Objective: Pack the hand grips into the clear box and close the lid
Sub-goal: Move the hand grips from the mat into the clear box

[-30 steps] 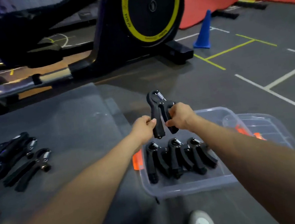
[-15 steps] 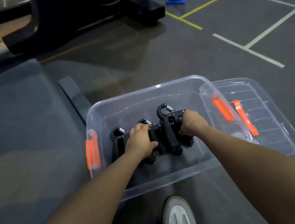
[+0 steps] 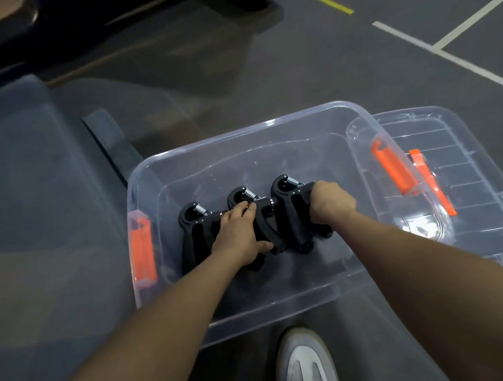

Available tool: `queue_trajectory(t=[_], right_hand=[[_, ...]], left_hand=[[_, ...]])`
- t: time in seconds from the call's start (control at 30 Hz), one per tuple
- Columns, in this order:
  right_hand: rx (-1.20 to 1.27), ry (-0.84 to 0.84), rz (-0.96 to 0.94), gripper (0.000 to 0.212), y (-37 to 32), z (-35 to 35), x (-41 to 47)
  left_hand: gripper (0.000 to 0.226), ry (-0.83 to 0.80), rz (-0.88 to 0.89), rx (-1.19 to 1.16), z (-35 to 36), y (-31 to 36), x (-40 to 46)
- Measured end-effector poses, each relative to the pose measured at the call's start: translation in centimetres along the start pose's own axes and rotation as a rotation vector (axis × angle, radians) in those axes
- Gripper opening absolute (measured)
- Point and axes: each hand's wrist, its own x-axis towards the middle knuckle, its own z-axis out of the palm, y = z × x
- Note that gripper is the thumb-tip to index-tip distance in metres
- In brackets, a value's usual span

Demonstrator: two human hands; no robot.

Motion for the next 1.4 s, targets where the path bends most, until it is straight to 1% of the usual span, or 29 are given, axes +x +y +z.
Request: queue_trajectory(t=[0.1,0.17,0.27,0.33,0.4,0.53,0.67,0.8,0.97,1.03,1.17,1.4], right_hand=[[0.009,0.002,-0.015,0.035,0.1,-0.2,-0.3],[0.025,0.013,-0.037,0.031,-0.2,-0.6,-0.7],[0.054,0.047,-0.118,0.025,-2.1,-2.3,-1.7],[0.091,0.057,-0.19,0.028,-4.6,-3.7,-2.9],[0.133,0.054,-0.27,0.033,-7.5,-4.9,-4.6],[0.169,0.063,-0.451,0.033,-14.4,-6.0,-9.1],[0.144,0.041,-0.613,0.037,-21.8,-5.7,-14.5],[0.102,-0.01,-0.754,0.041,-28.7,-4.0,-19.5],[0.055,-0.073,-0.881,0.043,-36.2,-0.2,-24.6],[0.034,-0.09,-0.906,0.044,-38.6,1.8,-25.9],[0.023,-0.158,-0.895,0.04,-42.2,6.3,-26.8],[-0.006,-0.217,-0.819,0.034,-45.9,11.8,-24.8]], left_hand=[[0.091,-0.023,0.0,0.008,-0.2,0.0,0.1],[0.085,-0.012,0.003,0.002,-0.6,0.1,-0.2],[0.064,0.107,0.042,-0.034,-2.7,0.3,-1.4],[0.049,0.217,0.078,-0.063,-4.9,0.0,-2.5],[0.042,0.31,0.096,-0.098,-7.3,-0.8,-4.1],[0.042,0.415,0.054,-0.12,-12.2,-4.4,-8.4],[0.043,0.489,-0.054,-0.132,-16.2,-10.2,-13.7],[0.044,0.561,-0.199,-0.141,-18.6,-17.2,-19.5],[0.044,0.609,-0.36,-0.14,-20.4,-25.3,-25.9],[0.043,0.616,-0.417,-0.163,-20.6,-28.2,-27.6],[0.041,0.616,-0.512,-0.216,-20.0,-33.6,-29.3],[0.05,0.53,-0.594,-0.254,-18.6,-40.9,-26.3]])
